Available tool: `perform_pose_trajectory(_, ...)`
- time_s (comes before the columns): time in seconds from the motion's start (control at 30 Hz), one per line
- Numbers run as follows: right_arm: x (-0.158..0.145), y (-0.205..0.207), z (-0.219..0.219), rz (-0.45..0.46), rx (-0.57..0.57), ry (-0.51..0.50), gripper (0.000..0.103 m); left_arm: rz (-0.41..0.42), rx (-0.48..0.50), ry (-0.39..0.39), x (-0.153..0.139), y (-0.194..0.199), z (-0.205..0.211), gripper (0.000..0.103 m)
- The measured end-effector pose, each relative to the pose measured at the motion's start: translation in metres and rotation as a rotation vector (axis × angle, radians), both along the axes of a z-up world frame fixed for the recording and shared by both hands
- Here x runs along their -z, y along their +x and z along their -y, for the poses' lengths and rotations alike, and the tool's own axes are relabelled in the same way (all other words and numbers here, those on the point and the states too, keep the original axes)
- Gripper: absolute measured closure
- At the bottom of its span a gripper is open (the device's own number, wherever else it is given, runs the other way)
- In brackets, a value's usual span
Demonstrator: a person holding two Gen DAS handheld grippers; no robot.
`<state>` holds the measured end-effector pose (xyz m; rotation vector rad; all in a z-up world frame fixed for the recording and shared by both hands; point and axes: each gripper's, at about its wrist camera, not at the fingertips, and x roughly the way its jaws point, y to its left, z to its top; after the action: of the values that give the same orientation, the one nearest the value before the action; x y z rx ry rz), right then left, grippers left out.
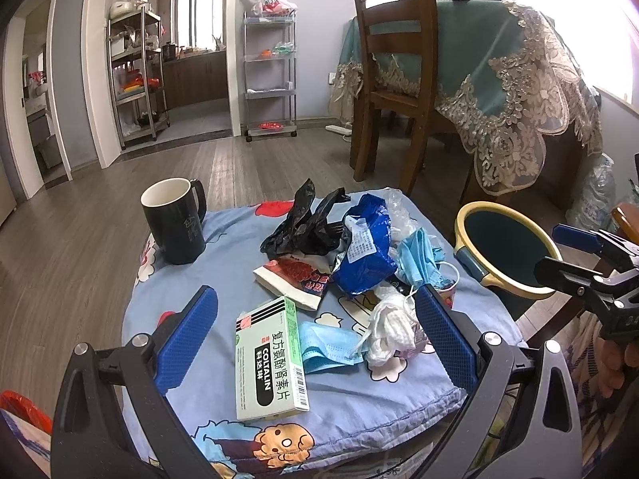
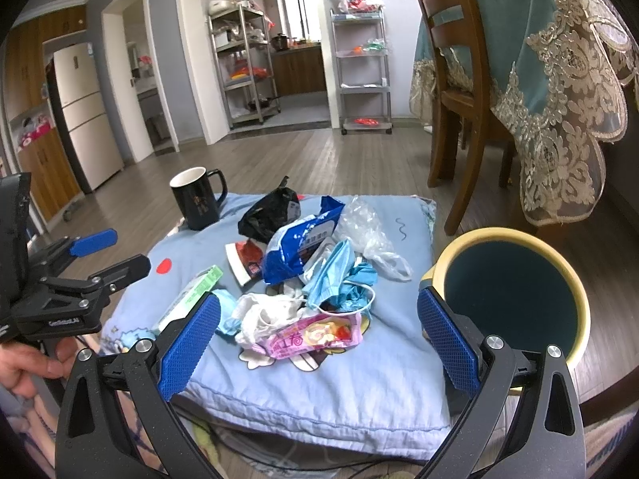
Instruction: Collect trash
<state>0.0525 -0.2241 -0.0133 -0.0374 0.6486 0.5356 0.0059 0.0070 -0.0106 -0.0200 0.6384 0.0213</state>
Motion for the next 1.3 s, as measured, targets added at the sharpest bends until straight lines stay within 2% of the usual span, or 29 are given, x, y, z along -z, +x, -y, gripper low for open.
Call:
perform_pose_trajectory(0.63,0.008,-0.004,0.000,-0.007,-0.002,0.002,0.005,-0.020,-0.032,0.010,0.003,0.006,-0.004,0.006)
perform_pose_trajectory(0.77,0.012,-0.003,0.001,-0.023,0.001,0.011,0.005,-0.043,-0.040,-0.023,0.004,0.014,-0.010,0.006)
perform_pose_trajectory(0.87,0.011,-0.001,-0.001,-0.040,0.000,0.018,0.005,-0.077,-0.032,-0.043,0.005,0.028,-0.014,0.006)
perform_pose_trajectory(0.97,0.011,0.003,-0.003,-0.065,-0.005,0.021,0.005,-0.109,-0.006,-0.041,0.004,0.046,-0.017,0.015)
perform_pose_trajectory(1.1,0.011,0.014,-0.008,-0.089,-0.002,0.017,0.005,-0.136,0.029,-0.015,0.001,0.081,-0.020,0.025)
perform_pose_trajectory(1.3,0.009,0.039,-0.016,-0.123,0.008,0.004,0.005,-0.207,0.042,0.005,0.014,0.143,-0.023,0.031)
